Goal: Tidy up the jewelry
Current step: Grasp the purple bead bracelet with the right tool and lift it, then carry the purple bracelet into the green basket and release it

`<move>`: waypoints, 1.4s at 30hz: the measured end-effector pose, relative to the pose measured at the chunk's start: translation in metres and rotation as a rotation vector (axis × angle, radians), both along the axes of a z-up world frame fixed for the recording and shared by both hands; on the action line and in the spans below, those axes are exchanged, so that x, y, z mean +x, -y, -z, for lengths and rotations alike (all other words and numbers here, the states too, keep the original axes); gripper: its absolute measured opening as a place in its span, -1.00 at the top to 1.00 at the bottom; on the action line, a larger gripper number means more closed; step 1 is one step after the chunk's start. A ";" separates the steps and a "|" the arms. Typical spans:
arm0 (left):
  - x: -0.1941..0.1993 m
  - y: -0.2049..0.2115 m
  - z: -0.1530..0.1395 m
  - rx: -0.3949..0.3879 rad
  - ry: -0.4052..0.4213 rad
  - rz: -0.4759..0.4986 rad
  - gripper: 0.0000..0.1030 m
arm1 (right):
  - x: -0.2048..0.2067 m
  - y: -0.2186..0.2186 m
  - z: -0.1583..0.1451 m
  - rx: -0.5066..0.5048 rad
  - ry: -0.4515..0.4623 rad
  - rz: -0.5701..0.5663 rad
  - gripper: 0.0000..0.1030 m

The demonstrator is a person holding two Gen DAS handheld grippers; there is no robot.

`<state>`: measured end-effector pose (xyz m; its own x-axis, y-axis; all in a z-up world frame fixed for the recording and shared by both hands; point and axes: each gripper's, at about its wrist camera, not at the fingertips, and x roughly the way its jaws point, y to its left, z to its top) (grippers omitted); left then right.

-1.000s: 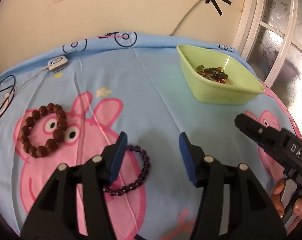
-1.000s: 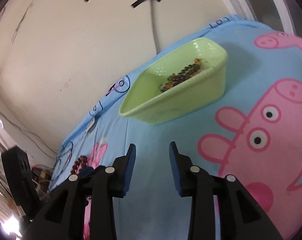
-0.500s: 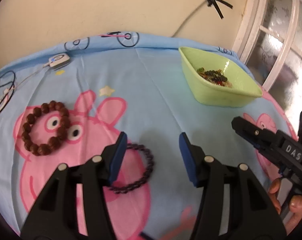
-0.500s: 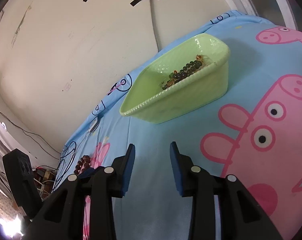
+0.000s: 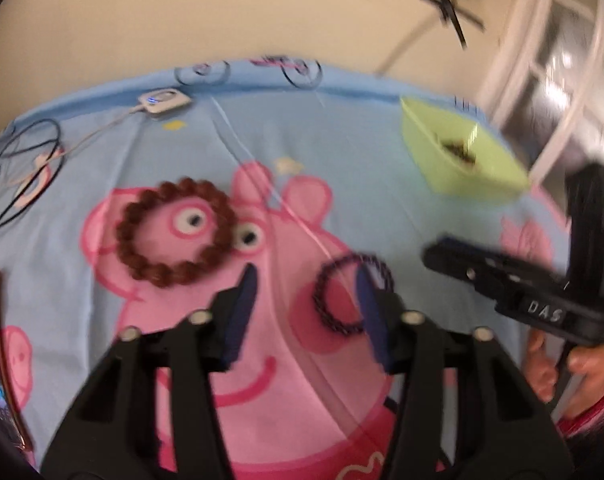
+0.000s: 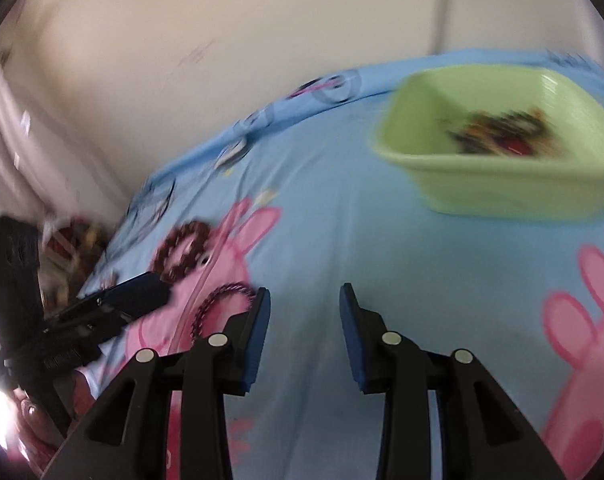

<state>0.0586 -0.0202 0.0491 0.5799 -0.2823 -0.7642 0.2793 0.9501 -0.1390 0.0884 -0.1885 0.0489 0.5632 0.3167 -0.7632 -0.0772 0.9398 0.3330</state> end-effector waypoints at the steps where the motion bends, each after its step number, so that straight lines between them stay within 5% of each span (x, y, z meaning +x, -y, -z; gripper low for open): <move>1: 0.002 0.004 0.005 0.015 -0.022 -0.001 0.37 | 0.004 -0.006 0.000 -0.020 -0.003 -0.024 0.78; 6: 0.002 -0.001 0.015 0.003 -0.060 -0.052 0.61 | 0.015 -0.042 -0.004 -0.145 0.012 -0.171 0.81; 8: 0.003 0.000 0.016 0.007 -0.058 -0.049 0.86 | 0.020 -0.053 0.004 -0.205 -0.008 -0.214 1.00; 13: 0.006 0.002 0.015 -0.056 -0.091 -0.025 0.87 | 0.018 -0.051 0.008 -0.190 -0.022 -0.230 1.00; 20: 0.025 0.027 -0.016 -0.148 -0.077 0.048 0.87 | 0.006 -0.018 -0.018 -0.102 0.060 -0.143 1.00; 28: 0.077 0.107 -0.077 -0.181 0.038 0.194 0.87 | 0.016 0.049 -0.075 -0.104 0.215 0.030 1.00; 37: 0.137 0.176 -0.060 -0.148 -0.010 0.233 0.83 | 0.042 0.120 -0.066 -0.099 0.181 0.173 1.00; 40: 0.147 0.178 -0.045 -0.084 -0.043 0.175 0.71 | 0.055 0.131 -0.046 -0.157 0.136 0.247 1.00; 42: 0.140 0.166 -0.048 -0.121 -0.031 0.179 0.71 | 0.047 0.138 -0.045 -0.134 0.153 0.300 1.00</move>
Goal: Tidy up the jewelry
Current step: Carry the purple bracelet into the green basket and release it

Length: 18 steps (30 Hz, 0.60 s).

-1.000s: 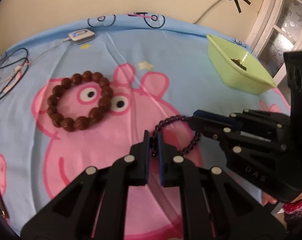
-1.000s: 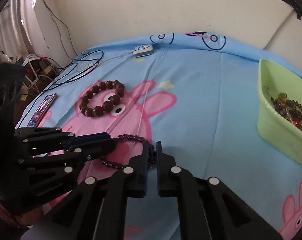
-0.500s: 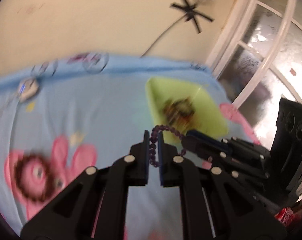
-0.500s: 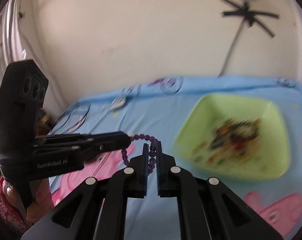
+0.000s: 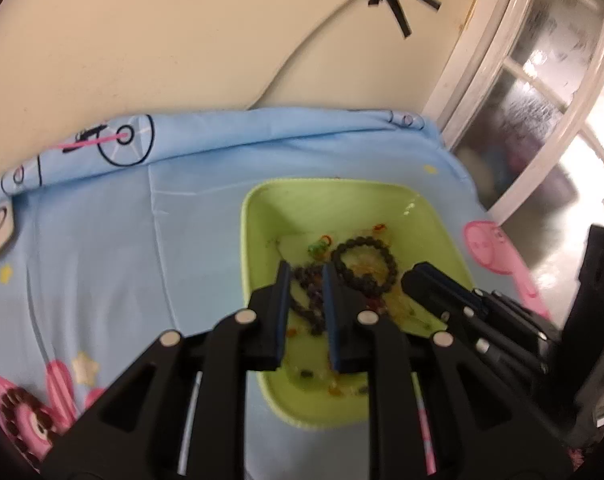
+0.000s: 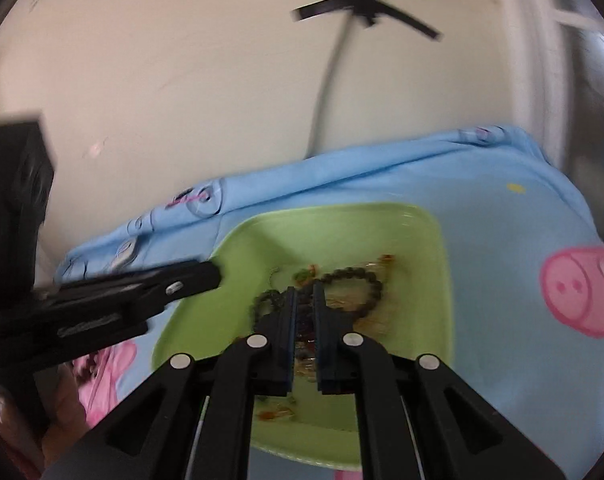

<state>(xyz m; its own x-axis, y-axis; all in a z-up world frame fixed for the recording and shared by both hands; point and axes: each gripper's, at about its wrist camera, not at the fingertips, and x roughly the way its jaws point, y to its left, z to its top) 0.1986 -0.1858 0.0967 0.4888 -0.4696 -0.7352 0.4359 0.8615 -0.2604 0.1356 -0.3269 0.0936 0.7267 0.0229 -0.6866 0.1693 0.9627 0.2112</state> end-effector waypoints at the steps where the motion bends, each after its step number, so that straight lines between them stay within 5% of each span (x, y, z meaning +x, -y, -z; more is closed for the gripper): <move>1: -0.007 -0.007 -0.003 0.005 0.026 -0.008 0.71 | -0.009 0.002 -0.002 0.039 0.030 0.004 1.00; 4: -0.033 -0.025 -0.005 0.059 0.095 -0.038 0.70 | -0.032 -0.004 -0.003 0.095 0.068 0.018 1.00; 8: -0.080 -0.047 0.009 0.153 0.151 -0.079 0.22 | -0.065 -0.020 0.004 0.175 0.094 0.063 1.00; 18: -0.131 -0.079 0.056 0.249 0.109 -0.129 0.21 | -0.109 -0.073 0.006 0.145 0.107 0.076 0.99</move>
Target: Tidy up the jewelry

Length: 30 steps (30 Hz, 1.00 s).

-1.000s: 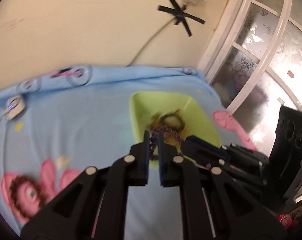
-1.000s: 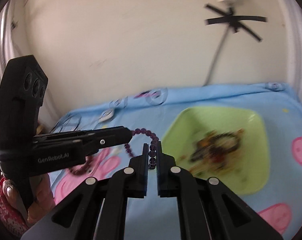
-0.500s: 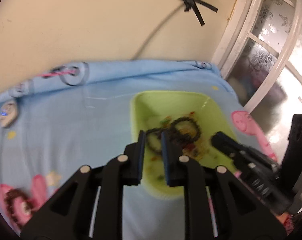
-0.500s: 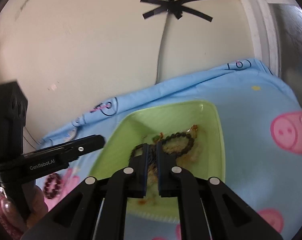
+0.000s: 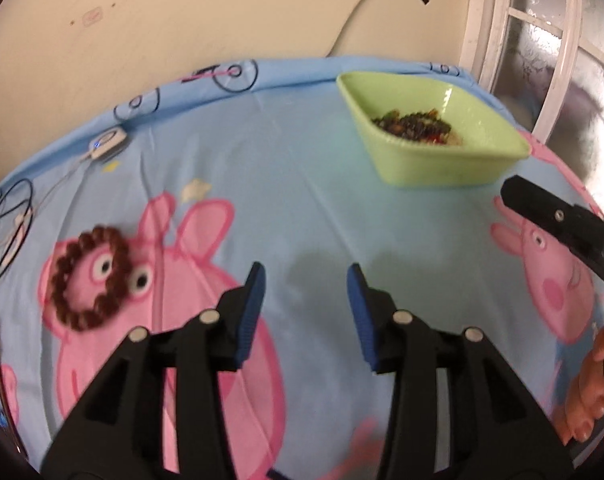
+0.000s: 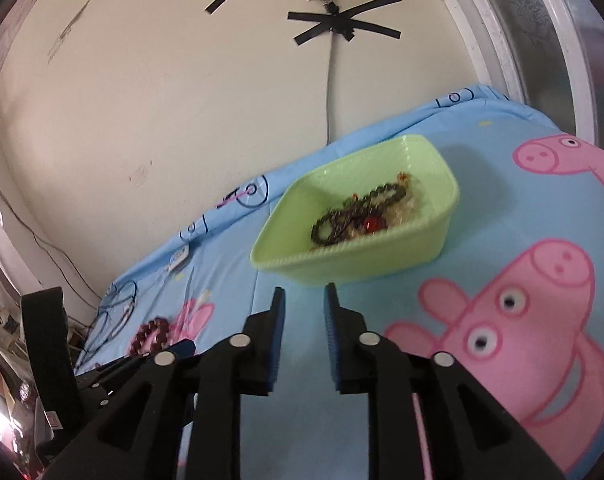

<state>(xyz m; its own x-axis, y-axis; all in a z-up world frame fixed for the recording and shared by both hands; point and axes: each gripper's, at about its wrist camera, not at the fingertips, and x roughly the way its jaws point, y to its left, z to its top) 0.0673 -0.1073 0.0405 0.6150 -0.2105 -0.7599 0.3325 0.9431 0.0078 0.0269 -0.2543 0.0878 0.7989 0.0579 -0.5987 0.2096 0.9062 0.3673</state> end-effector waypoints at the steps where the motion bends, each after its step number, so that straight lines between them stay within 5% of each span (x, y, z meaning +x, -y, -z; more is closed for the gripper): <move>1: -0.002 -0.002 0.001 0.000 0.002 -0.003 0.22 | -0.003 -0.005 0.004 0.000 -0.010 -0.005 0.96; 30: -0.023 0.001 -0.009 0.018 0.111 0.023 0.01 | -0.021 0.005 0.021 0.142 -0.010 0.041 0.82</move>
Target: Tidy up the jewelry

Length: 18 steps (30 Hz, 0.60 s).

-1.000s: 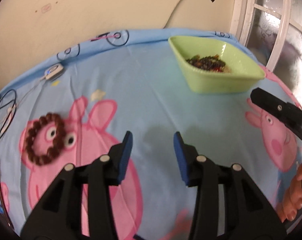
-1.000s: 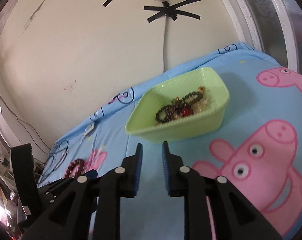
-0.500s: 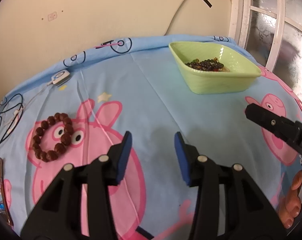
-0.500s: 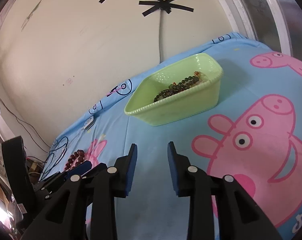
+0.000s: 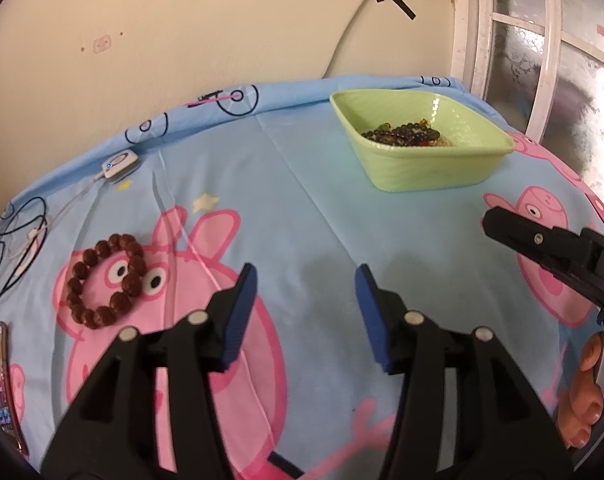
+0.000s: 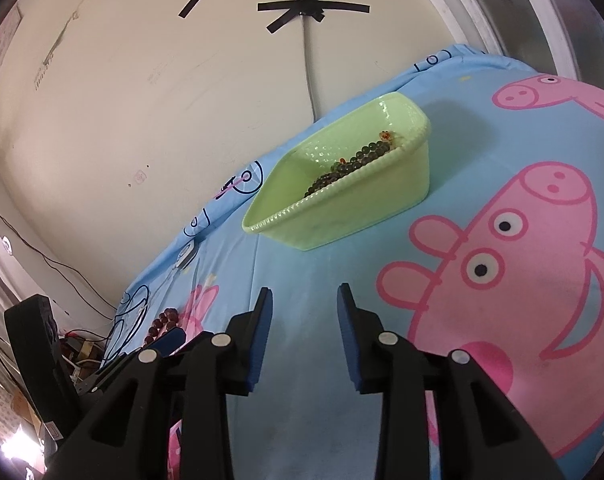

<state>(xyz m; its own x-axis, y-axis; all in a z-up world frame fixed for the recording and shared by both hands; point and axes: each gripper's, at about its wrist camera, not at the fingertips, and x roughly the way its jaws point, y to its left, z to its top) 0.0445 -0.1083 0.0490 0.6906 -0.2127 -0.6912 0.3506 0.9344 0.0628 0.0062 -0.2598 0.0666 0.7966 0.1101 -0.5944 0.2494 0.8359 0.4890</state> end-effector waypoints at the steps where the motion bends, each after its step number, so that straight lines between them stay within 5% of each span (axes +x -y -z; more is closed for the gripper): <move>1: 0.000 0.000 0.000 -0.001 0.002 0.003 0.00 | 0.000 0.000 0.000 0.003 0.002 0.000 0.82; 8: -0.002 -0.001 -0.001 -0.011 0.008 0.006 0.00 | -0.002 -0.002 -0.002 -0.016 0.013 0.000 0.80; 18: -0.003 -0.005 -0.003 -0.039 0.011 0.011 -0.07 | -0.009 -0.038 -0.026 -0.239 0.068 -0.021 0.79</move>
